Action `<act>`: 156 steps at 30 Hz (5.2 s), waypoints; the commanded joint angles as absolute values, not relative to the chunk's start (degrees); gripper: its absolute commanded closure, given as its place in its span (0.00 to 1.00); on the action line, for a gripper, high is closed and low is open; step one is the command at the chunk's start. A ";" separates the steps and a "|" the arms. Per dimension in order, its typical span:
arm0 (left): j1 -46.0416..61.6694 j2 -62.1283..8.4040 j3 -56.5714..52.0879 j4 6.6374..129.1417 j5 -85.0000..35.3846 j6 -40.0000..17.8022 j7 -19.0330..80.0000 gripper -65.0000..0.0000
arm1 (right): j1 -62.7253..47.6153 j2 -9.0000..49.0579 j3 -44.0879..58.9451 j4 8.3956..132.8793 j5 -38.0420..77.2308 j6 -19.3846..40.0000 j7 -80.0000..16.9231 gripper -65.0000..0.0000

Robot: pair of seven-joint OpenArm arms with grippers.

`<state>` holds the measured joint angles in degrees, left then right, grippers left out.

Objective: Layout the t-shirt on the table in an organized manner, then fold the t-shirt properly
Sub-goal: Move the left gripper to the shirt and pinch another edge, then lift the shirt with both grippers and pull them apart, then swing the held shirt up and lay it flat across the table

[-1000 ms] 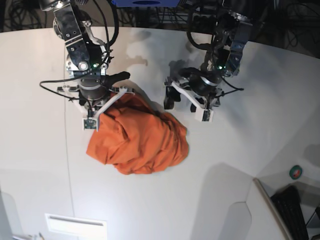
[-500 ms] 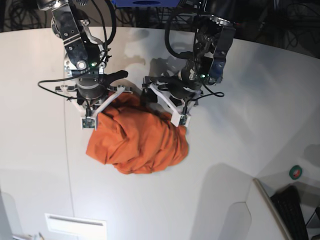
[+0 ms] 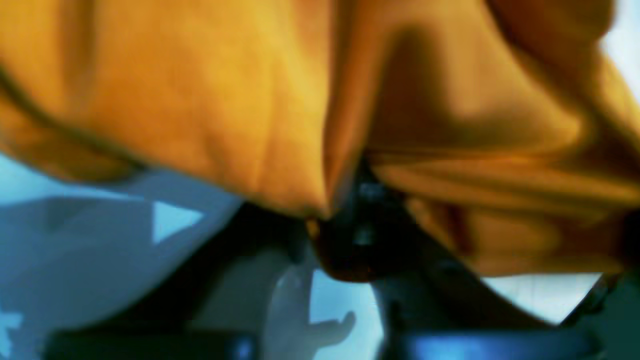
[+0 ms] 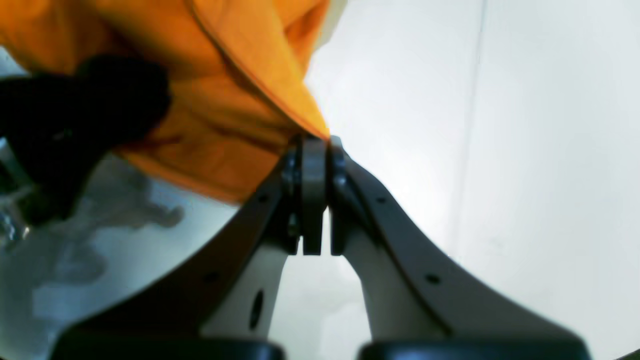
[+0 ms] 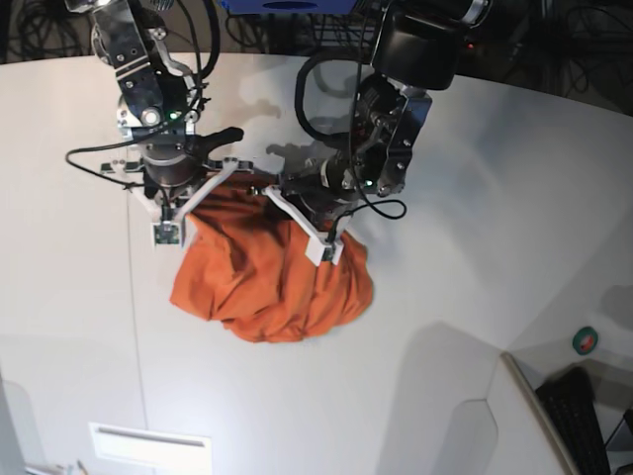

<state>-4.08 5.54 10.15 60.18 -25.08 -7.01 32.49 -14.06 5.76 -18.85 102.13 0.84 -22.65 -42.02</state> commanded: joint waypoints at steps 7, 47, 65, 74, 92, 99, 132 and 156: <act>-2.33 3.82 1.98 76.79 -23.60 -5.85 41.19 1.00 | -12.35 5.58 -18.68 108.00 0.13 -19.12 -40.84 1.00; 8.48 -3.82 -4.62 88.57 -23.87 1.36 47.43 0.06 | -21.05 4.97 -15.34 87.78 0.13 -18.51 -19.74 1.00; 14.46 -4.26 -29.14 94.29 -23.96 -11.56 47.52 1.00 | -30.64 10.95 -23.52 97.10 5.49 -18.51 1.27 0.55; 14.20 -3.12 -15.34 94.02 -23.96 -11.56 47.43 1.00 | -20.09 11.65 -20.00 96.84 8.31 -18.59 -7.34 0.54; 11.82 1.36 0.57 78.46 -13.23 -4.09 35.03 1.00 | 3.47 9.80 -19.82 79.60 27.38 -18.59 -33.19 0.51; 14.99 -0.48 0.75 79.16 -12.97 -3.30 35.21 1.00 | 0.04 9.80 -12.70 82.42 27.65 -18.59 -33.01 1.00; 26.15 -2.42 0.66 103.69 -22.73 -3.65 42.15 0.97 | -20.44 5.14 11.56 101.93 27.65 -18.51 -20.35 1.00; 16.57 -8.40 9.54 86.37 -43.12 -3.65 44.62 0.74 | -20.44 5.14 11.56 101.67 27.65 -18.51 -20.35 1.00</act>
